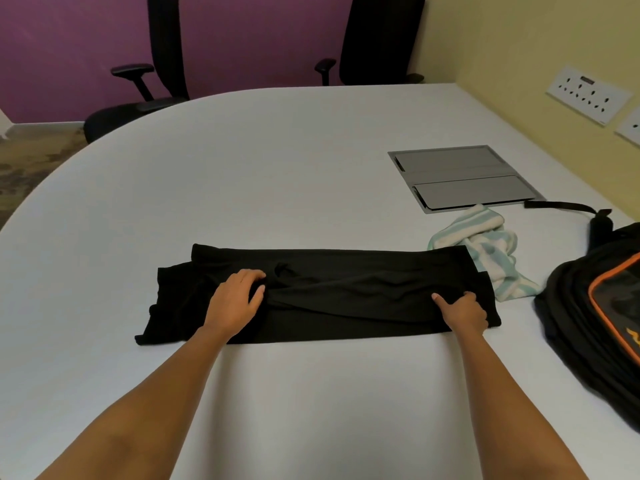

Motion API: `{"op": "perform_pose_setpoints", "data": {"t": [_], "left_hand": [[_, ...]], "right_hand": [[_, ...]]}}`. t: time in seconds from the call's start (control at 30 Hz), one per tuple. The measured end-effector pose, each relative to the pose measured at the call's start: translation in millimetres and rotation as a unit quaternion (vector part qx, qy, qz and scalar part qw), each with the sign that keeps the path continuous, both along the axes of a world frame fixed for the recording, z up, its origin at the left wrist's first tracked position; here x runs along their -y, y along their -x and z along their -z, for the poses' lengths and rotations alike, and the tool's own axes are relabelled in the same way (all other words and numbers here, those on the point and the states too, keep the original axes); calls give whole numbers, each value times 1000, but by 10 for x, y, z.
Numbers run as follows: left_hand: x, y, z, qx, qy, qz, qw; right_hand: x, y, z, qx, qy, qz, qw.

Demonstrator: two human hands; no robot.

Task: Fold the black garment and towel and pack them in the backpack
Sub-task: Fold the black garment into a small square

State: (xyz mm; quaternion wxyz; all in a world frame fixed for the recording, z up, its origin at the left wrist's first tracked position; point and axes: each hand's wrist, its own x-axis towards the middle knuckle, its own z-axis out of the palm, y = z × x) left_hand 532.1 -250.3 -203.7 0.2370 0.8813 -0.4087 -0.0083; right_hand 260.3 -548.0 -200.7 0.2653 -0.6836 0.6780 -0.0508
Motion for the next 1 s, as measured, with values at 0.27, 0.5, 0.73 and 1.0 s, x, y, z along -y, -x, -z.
{"op": "perform_pose_setpoints", "data": {"t": [0.27,0.5,0.73,1.0], "left_hand": [[491,-375,-282,105,-266,165,944],[535,-523,-309,-61,-68,-25,995],[592,-326,-224,-108,-19,-48,993],[77,-69,9,-57,-22,16,998]], "right_hand": [[84,96,-81,183,74,44,979],[221,344,-61,270,105,140,947],[242,317,-92,237,127,74,960],[69,322,-51,214,78,59,972]]}}
